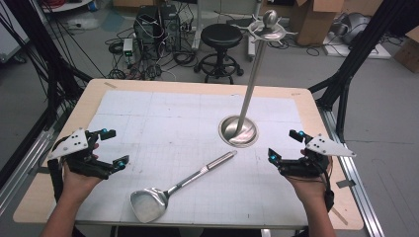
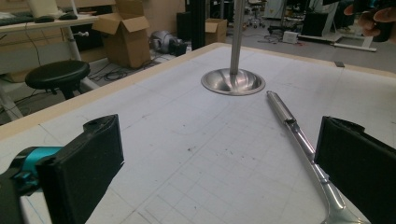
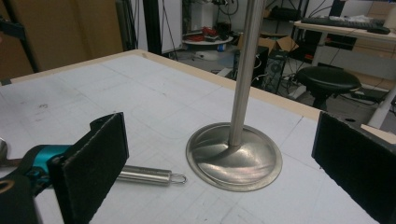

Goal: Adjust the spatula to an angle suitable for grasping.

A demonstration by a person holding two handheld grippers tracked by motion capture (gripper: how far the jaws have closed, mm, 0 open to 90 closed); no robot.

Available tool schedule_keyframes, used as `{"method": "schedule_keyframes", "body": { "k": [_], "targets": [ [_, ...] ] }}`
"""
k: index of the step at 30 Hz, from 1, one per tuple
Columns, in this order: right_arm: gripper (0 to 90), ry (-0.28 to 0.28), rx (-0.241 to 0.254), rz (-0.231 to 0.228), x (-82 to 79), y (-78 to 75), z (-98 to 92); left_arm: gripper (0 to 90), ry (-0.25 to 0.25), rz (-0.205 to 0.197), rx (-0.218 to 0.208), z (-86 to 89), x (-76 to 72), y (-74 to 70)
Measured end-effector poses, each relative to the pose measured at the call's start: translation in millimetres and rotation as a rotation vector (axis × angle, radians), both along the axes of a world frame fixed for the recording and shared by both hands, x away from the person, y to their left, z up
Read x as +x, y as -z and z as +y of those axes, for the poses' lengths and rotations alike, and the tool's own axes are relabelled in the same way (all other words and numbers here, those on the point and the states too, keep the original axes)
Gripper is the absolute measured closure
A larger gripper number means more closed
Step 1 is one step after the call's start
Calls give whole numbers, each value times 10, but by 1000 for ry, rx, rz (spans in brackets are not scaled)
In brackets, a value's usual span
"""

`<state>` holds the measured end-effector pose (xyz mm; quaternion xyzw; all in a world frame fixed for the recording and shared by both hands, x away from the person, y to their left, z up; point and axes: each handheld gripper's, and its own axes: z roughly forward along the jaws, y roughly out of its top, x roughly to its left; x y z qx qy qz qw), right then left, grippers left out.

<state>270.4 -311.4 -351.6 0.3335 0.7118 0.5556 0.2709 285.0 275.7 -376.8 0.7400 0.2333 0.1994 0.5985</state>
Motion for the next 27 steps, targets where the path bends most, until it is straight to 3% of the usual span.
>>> {"method": "schedule_keyframes", "body": {
  "k": [27],
  "targets": [
    [25,0,2,13,-27,17,-27,17,11,-3,-33,-30,33,-43]
  ]
}}
